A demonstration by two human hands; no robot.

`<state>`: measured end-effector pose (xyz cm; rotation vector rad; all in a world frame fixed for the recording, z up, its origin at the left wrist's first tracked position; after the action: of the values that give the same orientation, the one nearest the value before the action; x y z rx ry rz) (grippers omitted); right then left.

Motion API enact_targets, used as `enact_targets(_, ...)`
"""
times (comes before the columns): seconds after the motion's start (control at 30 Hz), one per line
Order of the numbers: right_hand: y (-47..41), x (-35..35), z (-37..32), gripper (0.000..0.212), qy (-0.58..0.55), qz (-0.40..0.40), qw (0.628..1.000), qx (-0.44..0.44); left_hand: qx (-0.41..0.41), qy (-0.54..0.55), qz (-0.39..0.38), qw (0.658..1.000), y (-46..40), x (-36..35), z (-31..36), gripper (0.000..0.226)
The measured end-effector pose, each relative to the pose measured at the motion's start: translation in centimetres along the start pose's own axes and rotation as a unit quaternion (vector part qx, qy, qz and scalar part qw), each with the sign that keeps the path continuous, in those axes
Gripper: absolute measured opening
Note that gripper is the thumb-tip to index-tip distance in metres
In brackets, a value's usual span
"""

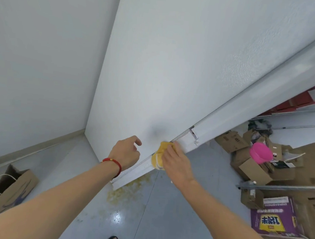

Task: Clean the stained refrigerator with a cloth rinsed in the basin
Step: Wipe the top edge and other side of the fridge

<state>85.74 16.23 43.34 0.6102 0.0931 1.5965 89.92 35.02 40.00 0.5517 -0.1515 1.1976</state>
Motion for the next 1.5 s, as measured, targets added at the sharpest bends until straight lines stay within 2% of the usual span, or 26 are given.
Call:
enact_targets(0.13, 1.6, 1.0, 1.5, 0.020, -0.059, 0.031, 0.997, 0.031, -0.006, -0.017, 0.015, 1.000, 0.2, 2.3, -0.2, 0.035)
enact_targets(0.27, 5.1, 2.8, 7.4, 0.036, -0.084, 0.075, 0.986, -0.126, -0.005, -0.016, 0.013, 1.000, -0.4, 2.8, 0.2, 0.036)
enact_targets(0.33, 5.8, 3.8, 8.2, 0.039, -0.035, 0.026, 0.987, -0.157, -0.006, -0.006, -0.007, 1.000, -0.4, 2.0, 0.8, 0.037)
enact_targets(0.43, 4.4, 4.6, 5.8, 0.042, 0.011, -0.038, 0.994, -0.101, -0.022, 0.007, -0.042, 0.999, 0.0, 0.4, 1.5, 0.038)
enact_targets(0.5, 3.6, 5.1, 4.5, 0.024, -0.007, -0.063, 0.996, -0.059, -0.026, 0.007, -0.045, 0.999, 0.3, 0.3, 1.3, 0.039)
enact_targets(0.63, 3.3, 4.4, 4.8, 0.026, -0.005, -0.053, 0.994, -0.095, -0.009, 0.009, -0.027, 1.000, 0.6, 1.8, -0.3, 0.039)
enact_targets(0.73, 3.7, 4.7, 5.2, 0.019, 0.032, -0.021, 0.991, -0.130, -0.003, 0.014, -0.006, 1.000, 0.7, 3.0, -1.2, 0.038)
enact_targets(0.83, 3.7, 3.9, 2.9, 0.020, 0.017, -0.037, 0.995, -0.095, 0.002, 0.008, -0.001, 1.000, 0.8, 3.8, -1.8, 0.037)
enact_targets(0.9, 3.1, 2.7, 1.4, 0.032, 0.009, -0.027, 0.996, -0.083, 0.002, 0.000, 0.000, 1.000, 0.9, 4.2, -2.1, 0.036)
enact_targets(0.93, 2.6, 1.8, 1.1, 0.034, -0.004, -0.015, 0.997, -0.076, 0.000, -0.004, 0.002, 1.000, 0.8, 4.5, -2.1, 0.036)
enact_targets(1.0, 2.7, 1.0, 1.6, 0.022, -0.064, 0.069, 0.994, -0.059, 0.004, -0.007, 0.005, 1.000, 0.9, 5.0, -2.4, 0.036)
enact_targets(1.03, 3.1, 0.7, 2.4, 0.025, -0.084, 0.112, 0.988, -0.057, 0.005, -0.006, 0.006, 1.000, 0.9, 5.2, -2.5, 0.035)
enact_targets(1.1, 4.5, 0.3, 4.5, 0.038, -0.077, 0.198, 0.974, -0.076, 0.012, -0.005, 0.002, 1.000, 1.0, 5.4, -3.0, 0.036)
enact_targets(1.17, 6.1, -0.2, 6.4, 0.035, -0.051, 0.247, 0.962, -0.104, 0.025, 0.003, -0.003, 1.000, 1.0, 5.0, -3.5, 0.036)
enact_targets(1.27, 5.6, -0.6, 5.3, 0.048, 0.038, 0.210, 0.969, -0.122, 0.041, 0.014, -0.013, 0.999, 1.5, 3.6, -4.2, 0.035)
enact_targets(1.37, 2.7, -2.7, 0.7, 0.061, 0.060, 0.158, 0.985, -0.036, 0.060, 0.027, 0.000, 0.998, 2.3, 2.0, -5.2, 0.035)
enact_targets(1.5, -1.4, -5.1, -4.4, 0.065, 0.051, 0.157, 0.986, 0.032, 0.108, 0.027, 0.053, 0.992, 3.0, 0.6, -8.2, 0.035)
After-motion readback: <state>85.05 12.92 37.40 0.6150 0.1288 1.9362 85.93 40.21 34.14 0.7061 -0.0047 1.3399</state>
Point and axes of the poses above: each hand's wrist, its own y-axis away from the middle knuckle, its own x-axis out of the back of the hand, z = x × y, the point moved 5 cm from there along -y, towards the middle knuckle, and after that the axes turned 1 degree about -z, right-handed, at the moved point
